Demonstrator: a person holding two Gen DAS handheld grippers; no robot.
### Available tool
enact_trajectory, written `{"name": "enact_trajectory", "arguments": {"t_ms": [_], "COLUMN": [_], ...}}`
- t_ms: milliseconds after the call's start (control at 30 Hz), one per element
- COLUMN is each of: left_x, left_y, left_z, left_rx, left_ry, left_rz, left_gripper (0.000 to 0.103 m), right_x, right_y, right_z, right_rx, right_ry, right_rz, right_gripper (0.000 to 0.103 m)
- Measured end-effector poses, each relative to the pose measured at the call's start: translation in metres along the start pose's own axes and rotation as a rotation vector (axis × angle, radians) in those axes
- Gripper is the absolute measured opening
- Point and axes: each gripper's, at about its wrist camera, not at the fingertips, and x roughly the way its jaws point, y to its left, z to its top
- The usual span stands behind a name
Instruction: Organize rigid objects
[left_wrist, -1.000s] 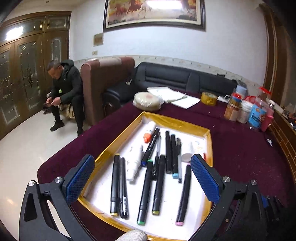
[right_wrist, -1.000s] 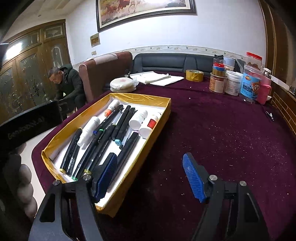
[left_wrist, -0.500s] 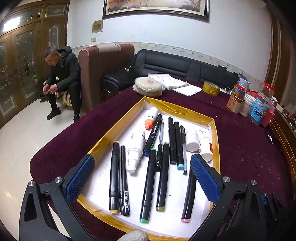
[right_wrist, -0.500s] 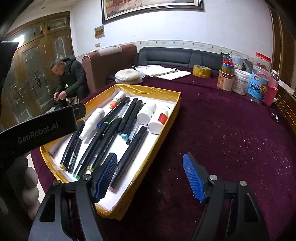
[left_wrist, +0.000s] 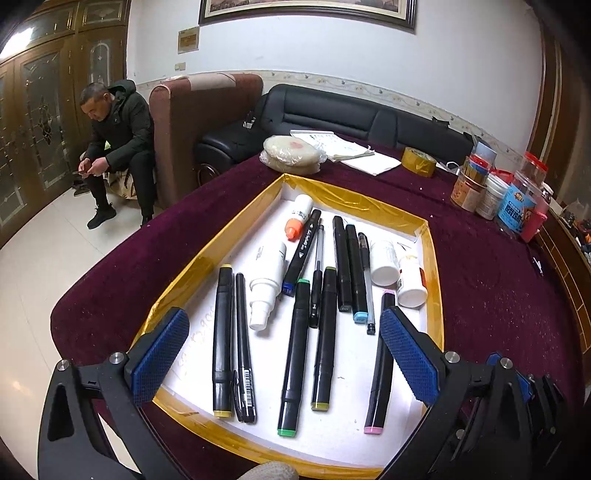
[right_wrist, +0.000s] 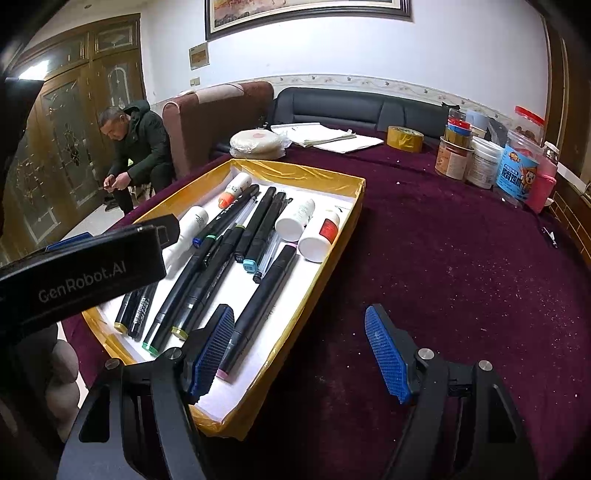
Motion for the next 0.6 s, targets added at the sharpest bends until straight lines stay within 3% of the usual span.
{"name": "enact_trajectory", "arguments": {"t_ms": [600], "left_x": [0.0054], "left_y": [-0.0023], "left_z": [-0.0044], "left_rx": [0.005], "left_ry": [0.037], "left_rz": [-0.032], "left_gripper": [0.103], "right_x": [0.0059], "right_y": [-0.0032], "right_z": [-0.0015], "right_rx": [0.008], "right_ry": [0.031], "right_rz": [-0.015], "right_gripper": [0.069]}}
